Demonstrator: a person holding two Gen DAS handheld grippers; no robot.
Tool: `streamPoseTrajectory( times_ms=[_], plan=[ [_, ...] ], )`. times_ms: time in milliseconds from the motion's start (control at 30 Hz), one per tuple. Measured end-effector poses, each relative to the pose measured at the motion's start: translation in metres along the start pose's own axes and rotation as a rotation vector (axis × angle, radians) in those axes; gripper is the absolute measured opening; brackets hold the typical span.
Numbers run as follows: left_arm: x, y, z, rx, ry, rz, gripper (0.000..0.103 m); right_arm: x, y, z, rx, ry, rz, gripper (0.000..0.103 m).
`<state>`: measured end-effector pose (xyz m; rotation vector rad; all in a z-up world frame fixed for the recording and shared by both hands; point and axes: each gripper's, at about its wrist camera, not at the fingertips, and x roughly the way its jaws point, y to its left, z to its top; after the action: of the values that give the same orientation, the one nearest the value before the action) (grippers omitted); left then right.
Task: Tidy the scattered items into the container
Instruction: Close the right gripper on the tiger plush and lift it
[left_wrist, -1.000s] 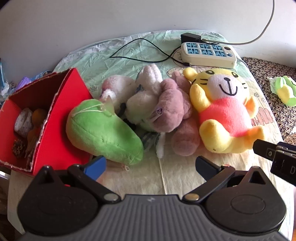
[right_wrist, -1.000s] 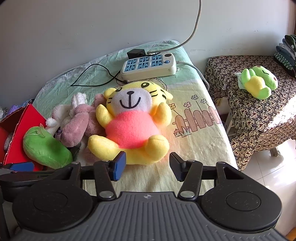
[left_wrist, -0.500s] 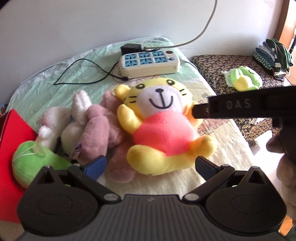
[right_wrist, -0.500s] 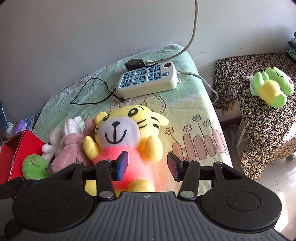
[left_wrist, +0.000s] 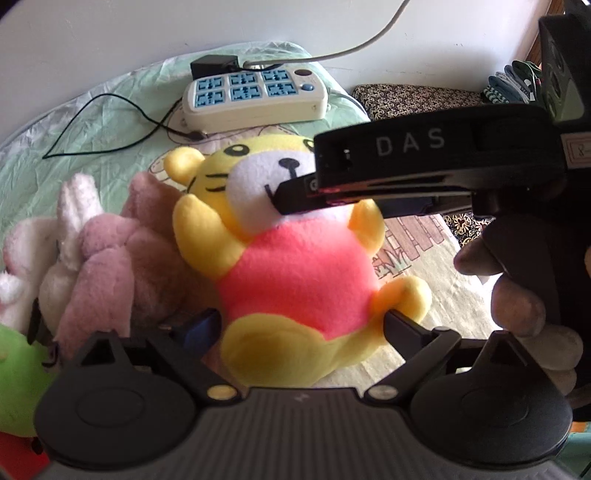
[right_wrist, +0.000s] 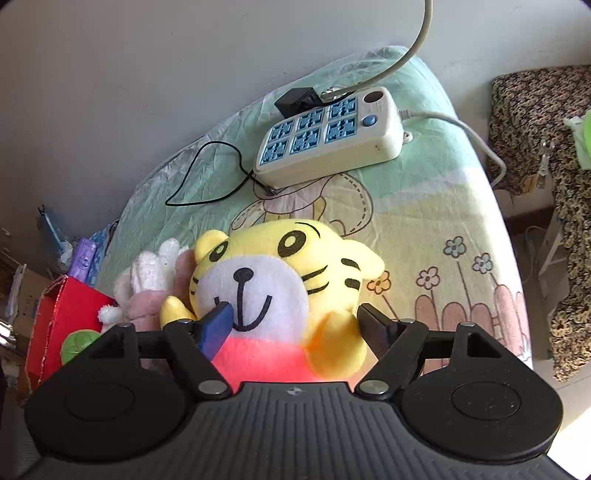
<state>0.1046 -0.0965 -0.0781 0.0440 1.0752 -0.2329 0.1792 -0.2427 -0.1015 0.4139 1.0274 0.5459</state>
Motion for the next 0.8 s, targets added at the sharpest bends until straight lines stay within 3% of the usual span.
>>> streamPoseTrajectory(
  times_ms=[167, 367, 533, 633, 800],
  plan=[
    [0.004, 0.003, 0.001, 0.012, 0.008, -0.024, 0.094, 0.020, -0.014, 0.003, 0.062, 0.050, 0.097, 0.083],
    [-0.003, 0.001, -0.001, 0.034, -0.005, -0.053, 0.082, 0.011, -0.020, 0.002, 0.112, 0.054, 0.170, 0.059],
    [-0.016, -0.005, -0.011, 0.074, -0.022, -0.067, 0.065, -0.010, -0.018, -0.009, 0.137, 0.030, 0.164, 0.053],
    [-0.033, -0.006, -0.016, 0.074, -0.050, -0.103, 0.064, -0.029, -0.008, -0.017, 0.128, -0.006, 0.135, 0.053],
    [-0.065, -0.015, -0.028, 0.110, -0.130, -0.096, 0.064, -0.059, 0.015, -0.027, 0.109, -0.070, 0.122, 0.053]
  ],
)
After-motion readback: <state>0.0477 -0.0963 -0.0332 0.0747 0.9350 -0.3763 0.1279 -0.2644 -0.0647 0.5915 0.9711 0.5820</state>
